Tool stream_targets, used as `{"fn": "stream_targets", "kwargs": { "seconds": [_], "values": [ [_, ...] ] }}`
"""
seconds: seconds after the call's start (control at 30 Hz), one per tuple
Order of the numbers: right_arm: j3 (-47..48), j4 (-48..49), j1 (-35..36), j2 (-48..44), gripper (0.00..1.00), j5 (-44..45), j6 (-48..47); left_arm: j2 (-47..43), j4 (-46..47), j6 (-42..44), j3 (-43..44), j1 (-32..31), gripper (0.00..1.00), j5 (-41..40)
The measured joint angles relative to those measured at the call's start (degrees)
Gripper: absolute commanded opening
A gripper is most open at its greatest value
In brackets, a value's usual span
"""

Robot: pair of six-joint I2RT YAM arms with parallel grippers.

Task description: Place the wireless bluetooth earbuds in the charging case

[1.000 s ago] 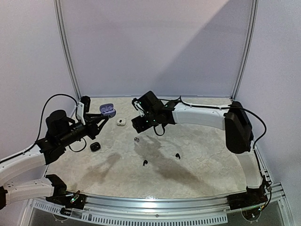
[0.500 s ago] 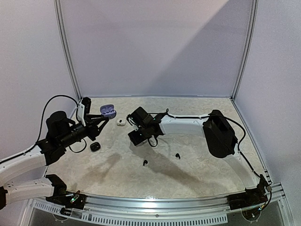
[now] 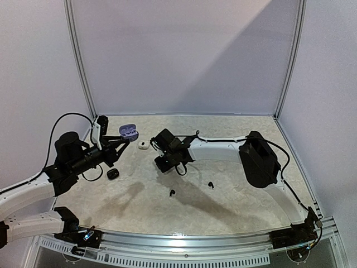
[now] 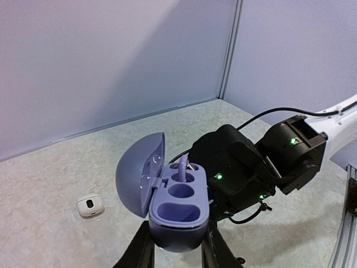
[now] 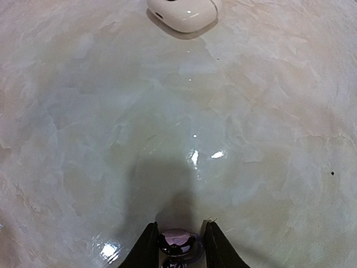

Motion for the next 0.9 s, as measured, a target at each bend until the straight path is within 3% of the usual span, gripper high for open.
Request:
{"fn": "stream_targets", "kwargs": {
  "seconds": [0.5,0.9],
  "values": [
    [-14.2,4.5,1.7,-8.5,0.24,-3.5,-3.9,0.9,0.5,0.3,0.0,0.0,0.0,0.3],
    [-20.5,4.7,8.3,-14.1,0.25,-13.8,-9.8,0.7,0.5,0.8,0.0,0.0,0.0,0.3]
  ]
}}
